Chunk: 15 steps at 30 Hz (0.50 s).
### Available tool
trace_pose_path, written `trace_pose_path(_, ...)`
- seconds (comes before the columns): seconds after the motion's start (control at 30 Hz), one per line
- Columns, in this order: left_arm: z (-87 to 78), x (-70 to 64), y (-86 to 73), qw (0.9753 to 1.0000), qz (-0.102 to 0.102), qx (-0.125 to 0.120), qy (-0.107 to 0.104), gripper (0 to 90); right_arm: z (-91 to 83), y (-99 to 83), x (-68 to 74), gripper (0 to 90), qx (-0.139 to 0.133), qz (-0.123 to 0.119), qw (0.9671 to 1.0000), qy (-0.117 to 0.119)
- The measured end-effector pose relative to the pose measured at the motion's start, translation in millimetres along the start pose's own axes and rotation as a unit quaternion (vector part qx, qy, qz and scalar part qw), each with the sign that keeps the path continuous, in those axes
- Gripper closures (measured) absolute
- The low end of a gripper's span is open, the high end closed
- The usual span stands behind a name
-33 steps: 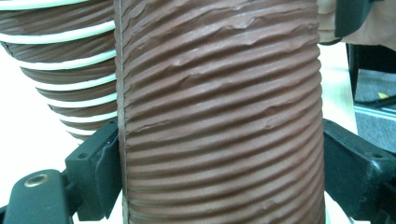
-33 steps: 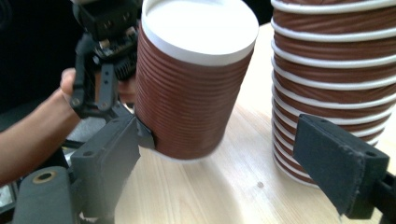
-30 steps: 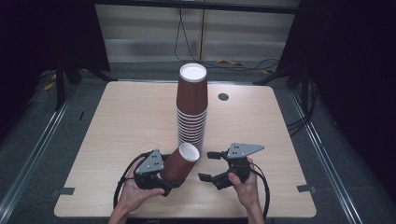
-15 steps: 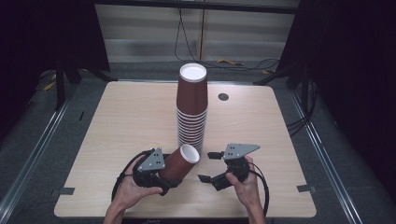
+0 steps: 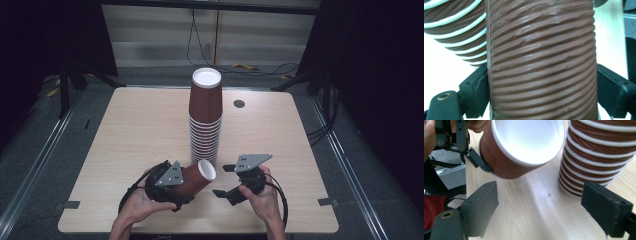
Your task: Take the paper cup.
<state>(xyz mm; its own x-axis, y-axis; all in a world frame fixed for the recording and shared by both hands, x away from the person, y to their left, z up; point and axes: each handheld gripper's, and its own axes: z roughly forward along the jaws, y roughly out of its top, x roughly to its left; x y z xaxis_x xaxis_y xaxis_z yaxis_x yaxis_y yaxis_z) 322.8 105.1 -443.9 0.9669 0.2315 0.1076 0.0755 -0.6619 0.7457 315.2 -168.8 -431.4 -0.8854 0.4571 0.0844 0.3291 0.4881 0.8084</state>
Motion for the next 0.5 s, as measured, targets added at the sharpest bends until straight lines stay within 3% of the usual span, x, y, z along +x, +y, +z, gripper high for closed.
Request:
trace_pose_path(0.1,0.5,0.4,2.7,0.9999,0.005,0.012,-0.003,12.6,-0.5,0.6,0.5,13.6,0.003,-0.005,1.0,-0.006)
trace_pose_path(0.5,6.5,-1.1,9.3,0.998,0.027,0.056,-0.014,12.7,4.4,3.5,0.2,15.6,0.037,-0.02,0.999,0.014)
